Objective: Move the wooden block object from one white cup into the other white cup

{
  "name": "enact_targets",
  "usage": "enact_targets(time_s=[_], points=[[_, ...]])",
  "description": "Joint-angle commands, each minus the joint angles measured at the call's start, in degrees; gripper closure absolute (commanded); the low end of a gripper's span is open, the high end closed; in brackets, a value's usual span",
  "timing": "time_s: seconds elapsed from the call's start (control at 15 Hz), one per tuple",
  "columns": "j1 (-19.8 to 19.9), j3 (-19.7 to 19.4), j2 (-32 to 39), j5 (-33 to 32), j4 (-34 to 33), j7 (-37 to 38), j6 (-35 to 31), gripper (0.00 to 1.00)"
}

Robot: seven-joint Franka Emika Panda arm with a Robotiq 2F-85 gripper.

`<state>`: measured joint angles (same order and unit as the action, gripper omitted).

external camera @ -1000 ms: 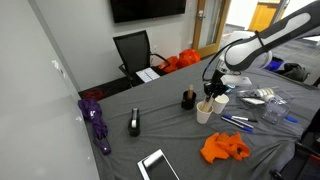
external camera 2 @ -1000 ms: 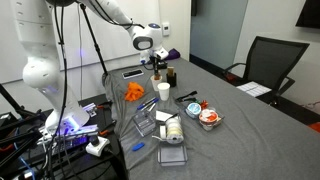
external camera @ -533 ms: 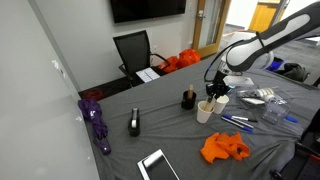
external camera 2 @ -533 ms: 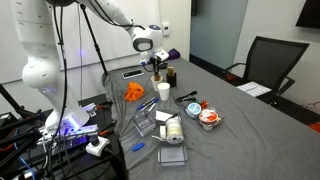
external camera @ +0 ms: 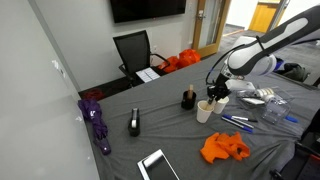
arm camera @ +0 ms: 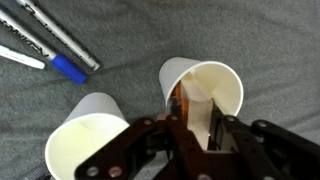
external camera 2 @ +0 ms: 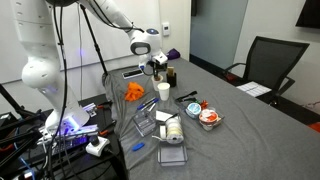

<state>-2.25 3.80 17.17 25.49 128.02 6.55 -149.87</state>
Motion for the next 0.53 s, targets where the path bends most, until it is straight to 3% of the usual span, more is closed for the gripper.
enact_targets(time_s=[0.0, 0.47], points=[[2.2, 2.6, 0.1, 4.6, 1.5, -3.7, -3.2, 0.93], [2.6, 2.8, 0.1, 5.9, 1.3, -4.4, -2.8, 0.93]])
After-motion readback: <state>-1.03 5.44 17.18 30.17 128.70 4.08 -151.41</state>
